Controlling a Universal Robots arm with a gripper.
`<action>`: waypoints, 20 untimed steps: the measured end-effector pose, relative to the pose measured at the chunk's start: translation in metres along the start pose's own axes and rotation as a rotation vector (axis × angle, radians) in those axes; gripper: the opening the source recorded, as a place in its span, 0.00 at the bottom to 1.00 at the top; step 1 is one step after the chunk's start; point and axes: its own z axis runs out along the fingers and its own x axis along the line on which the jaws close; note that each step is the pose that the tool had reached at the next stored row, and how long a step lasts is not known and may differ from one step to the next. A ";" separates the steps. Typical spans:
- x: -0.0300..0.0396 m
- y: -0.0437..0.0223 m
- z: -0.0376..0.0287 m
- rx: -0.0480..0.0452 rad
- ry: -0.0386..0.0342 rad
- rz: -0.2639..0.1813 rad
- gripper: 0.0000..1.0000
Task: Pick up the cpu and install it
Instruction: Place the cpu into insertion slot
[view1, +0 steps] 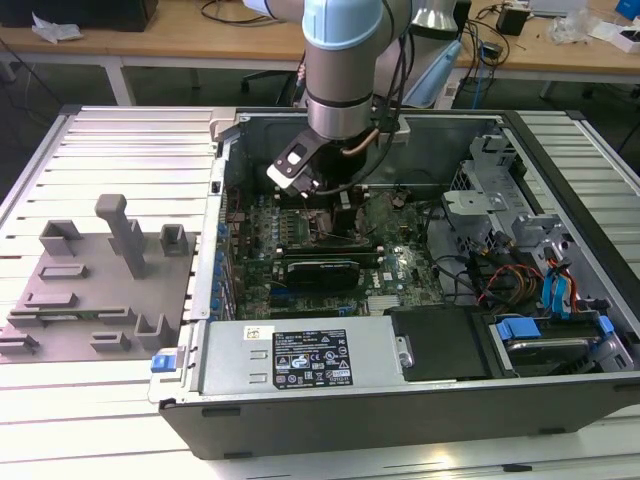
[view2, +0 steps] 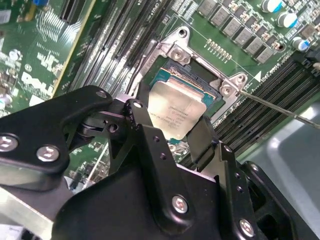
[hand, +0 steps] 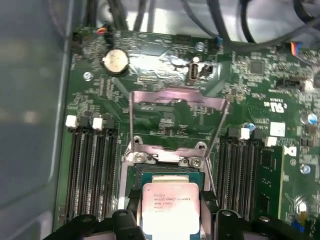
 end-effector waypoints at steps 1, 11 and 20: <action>0.0000 -0.0001 0.0004 0.0005 -0.0011 0.016 0.55; 0.0002 -0.0006 0.0071 0.0007 0.0089 0.042 0.55; 0.0004 -0.0006 0.0076 0.0006 0.0120 0.053 0.55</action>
